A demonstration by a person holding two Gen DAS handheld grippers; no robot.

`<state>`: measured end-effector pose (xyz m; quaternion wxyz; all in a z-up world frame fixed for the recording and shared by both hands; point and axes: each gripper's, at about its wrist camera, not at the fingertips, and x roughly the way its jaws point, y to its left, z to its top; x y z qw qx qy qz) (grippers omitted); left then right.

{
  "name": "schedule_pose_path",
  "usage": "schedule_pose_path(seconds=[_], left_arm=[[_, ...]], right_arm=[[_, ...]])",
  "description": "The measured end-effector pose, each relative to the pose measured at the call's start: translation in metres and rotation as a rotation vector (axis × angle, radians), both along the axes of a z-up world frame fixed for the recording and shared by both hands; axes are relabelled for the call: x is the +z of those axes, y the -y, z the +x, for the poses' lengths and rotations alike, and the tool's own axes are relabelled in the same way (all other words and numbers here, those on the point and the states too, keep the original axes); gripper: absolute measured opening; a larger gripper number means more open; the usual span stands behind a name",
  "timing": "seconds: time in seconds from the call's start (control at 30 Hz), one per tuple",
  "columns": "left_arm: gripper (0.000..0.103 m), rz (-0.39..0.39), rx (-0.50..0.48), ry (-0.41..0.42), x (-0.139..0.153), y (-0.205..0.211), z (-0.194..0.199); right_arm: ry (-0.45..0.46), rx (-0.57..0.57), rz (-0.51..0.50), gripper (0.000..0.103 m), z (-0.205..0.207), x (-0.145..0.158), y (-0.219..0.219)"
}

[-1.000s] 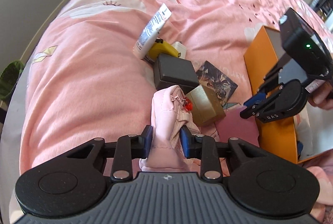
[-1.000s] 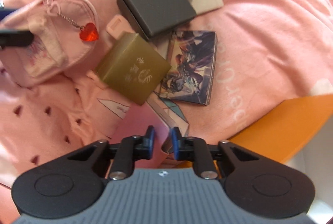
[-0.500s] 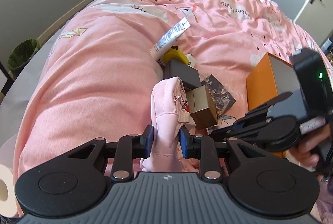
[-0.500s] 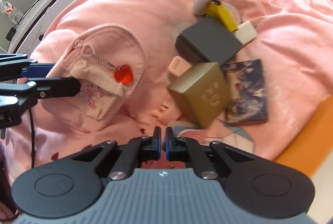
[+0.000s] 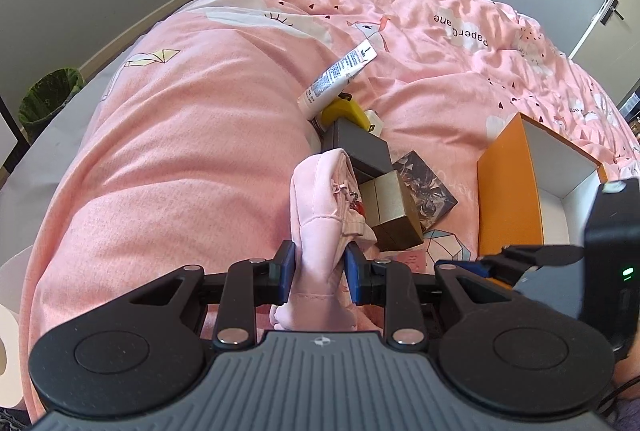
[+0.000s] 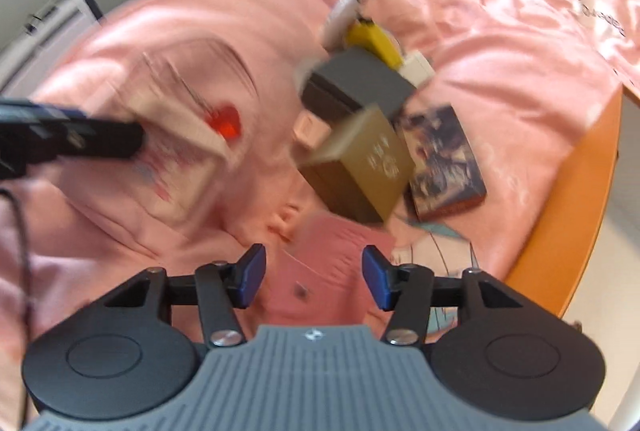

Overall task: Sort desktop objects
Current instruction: 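Grasp the pink backpack with left gripper while right grasps the pink wallet, then lift the backpack and wallet and carry both over the box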

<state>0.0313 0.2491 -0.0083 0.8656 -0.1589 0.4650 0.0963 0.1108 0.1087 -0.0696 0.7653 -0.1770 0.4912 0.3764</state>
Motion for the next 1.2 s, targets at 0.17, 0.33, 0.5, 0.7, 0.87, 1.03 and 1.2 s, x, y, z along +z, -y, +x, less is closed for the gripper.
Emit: schedule_pose_path(seconds=[0.17, 0.33, 0.5, 0.7, 0.87, 1.03, 1.2], left_arm=[[0.030, -0.003, 0.003, 0.000, 0.000, 0.000, -0.002], [0.030, -0.004, 0.006, -0.001, 0.000, 0.000, -0.002], [0.031, 0.006, 0.001, -0.003, 0.000, 0.003, -0.002], [0.031, 0.012, -0.003, -0.001, 0.001, 0.005, -0.003], [0.031, 0.017, -0.004, 0.000, 0.001, 0.006, -0.003], [0.030, 0.037, -0.003, 0.018, 0.005, 0.011, -0.004], [0.028, 0.063, -0.006, 0.043, 0.011, 0.018, -0.004]], right_arm=[[-0.088, -0.042, -0.009, 0.058, 0.008, -0.020, 0.000], [-0.061, -0.073, -0.057, 0.072, 0.004, -0.034, -0.017], [0.001, -0.100, -0.136, 0.073, 0.004, -0.051, -0.026], [-0.025, -0.143, -0.112, 0.059, 0.004, -0.050, -0.007], [-0.021, -0.172, -0.042, 0.030, 0.001, -0.029, 0.019], [-0.008, -0.177, 0.031, 0.028, -0.005, -0.012, 0.035], [-0.015, -0.190, 0.175, 0.027, -0.008, 0.015, 0.049]])
